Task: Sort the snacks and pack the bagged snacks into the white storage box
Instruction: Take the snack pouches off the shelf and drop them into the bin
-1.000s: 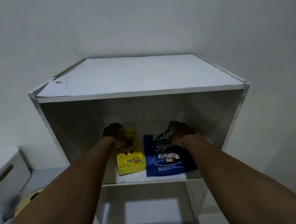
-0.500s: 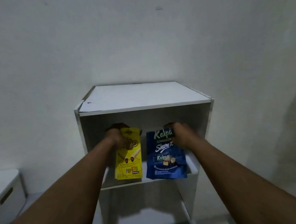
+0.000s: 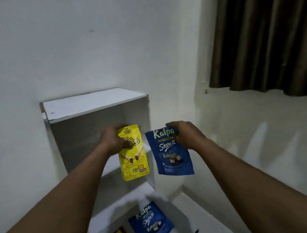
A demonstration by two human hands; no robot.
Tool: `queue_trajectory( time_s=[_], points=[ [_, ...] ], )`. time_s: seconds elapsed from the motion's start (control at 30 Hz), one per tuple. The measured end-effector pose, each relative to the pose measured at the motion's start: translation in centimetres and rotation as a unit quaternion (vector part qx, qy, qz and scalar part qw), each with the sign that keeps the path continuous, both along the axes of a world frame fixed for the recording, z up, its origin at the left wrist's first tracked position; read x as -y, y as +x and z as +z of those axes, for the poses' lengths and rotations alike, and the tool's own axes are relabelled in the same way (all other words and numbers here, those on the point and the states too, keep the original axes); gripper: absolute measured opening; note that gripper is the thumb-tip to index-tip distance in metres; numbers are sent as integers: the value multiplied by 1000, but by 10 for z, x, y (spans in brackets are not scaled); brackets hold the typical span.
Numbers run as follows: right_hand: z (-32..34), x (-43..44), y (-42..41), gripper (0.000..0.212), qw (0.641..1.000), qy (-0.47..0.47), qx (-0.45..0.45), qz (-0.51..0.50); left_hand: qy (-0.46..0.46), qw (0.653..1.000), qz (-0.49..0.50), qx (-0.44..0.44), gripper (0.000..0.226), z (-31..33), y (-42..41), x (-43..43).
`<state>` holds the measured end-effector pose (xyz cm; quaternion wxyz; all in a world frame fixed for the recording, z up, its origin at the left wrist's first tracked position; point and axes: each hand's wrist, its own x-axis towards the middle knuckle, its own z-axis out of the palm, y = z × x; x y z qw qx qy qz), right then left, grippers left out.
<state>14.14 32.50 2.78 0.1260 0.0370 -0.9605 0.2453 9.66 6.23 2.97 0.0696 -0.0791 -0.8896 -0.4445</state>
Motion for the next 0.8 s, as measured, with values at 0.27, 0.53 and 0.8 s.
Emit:
queue_trajectory(
  time_s=[0.27,0.53,0.8],
  points=[
    [-24,-106,97,57,989,-17,26,-143,-10,993,-113,-12,79,-23,40,-134],
    [-110,-224,156,51,967,-45,78,-237,0,979,-199,43,75,-112,69,-272],
    [-255,-314,171,49,952,-88,140,-256,4,972,-201,119,73,-259,76,-370]
  ],
)
